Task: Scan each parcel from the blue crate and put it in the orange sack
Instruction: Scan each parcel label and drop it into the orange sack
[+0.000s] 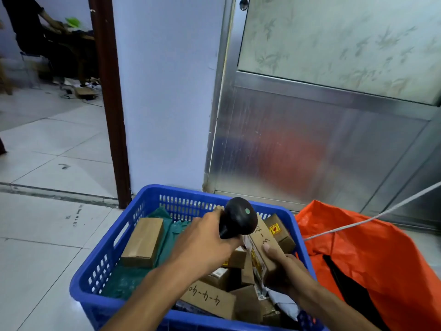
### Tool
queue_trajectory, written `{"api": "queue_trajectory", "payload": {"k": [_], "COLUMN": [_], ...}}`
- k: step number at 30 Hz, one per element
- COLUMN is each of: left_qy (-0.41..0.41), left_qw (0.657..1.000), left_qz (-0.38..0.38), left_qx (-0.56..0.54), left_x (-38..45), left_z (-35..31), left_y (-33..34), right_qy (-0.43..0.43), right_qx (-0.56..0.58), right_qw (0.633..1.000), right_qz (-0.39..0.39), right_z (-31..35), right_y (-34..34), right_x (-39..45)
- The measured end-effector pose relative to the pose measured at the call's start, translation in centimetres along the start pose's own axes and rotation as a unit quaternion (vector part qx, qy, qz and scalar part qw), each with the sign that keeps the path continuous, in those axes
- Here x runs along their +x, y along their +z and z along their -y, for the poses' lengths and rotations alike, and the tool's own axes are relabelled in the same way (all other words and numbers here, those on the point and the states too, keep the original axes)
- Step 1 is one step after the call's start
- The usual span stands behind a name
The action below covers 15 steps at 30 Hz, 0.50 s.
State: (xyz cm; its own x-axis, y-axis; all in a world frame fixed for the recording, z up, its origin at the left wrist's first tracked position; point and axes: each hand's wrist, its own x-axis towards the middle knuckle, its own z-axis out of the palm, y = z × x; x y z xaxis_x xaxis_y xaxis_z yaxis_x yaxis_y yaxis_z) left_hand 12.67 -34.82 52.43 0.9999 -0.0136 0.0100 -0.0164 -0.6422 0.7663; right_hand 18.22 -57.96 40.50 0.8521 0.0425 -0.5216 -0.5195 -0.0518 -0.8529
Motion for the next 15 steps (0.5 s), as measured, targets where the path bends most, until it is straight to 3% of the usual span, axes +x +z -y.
{"api": "queue_trajectory", "payload": {"k": [15], "left_qy": [0.008], "left_qw": [1.000], "left_qz": [0.011], "left_qx": [0.026], "left_x": [-0.1], "left_z": [-1.3], "left_y": [2.2], "right_qy": [0.073], "right_qx": [0.237], "right_qw": [0.968], "right_qz": [-0.034], "right_z": [4.4], "right_y": [-4.3], "right_x": [-6.9]}}
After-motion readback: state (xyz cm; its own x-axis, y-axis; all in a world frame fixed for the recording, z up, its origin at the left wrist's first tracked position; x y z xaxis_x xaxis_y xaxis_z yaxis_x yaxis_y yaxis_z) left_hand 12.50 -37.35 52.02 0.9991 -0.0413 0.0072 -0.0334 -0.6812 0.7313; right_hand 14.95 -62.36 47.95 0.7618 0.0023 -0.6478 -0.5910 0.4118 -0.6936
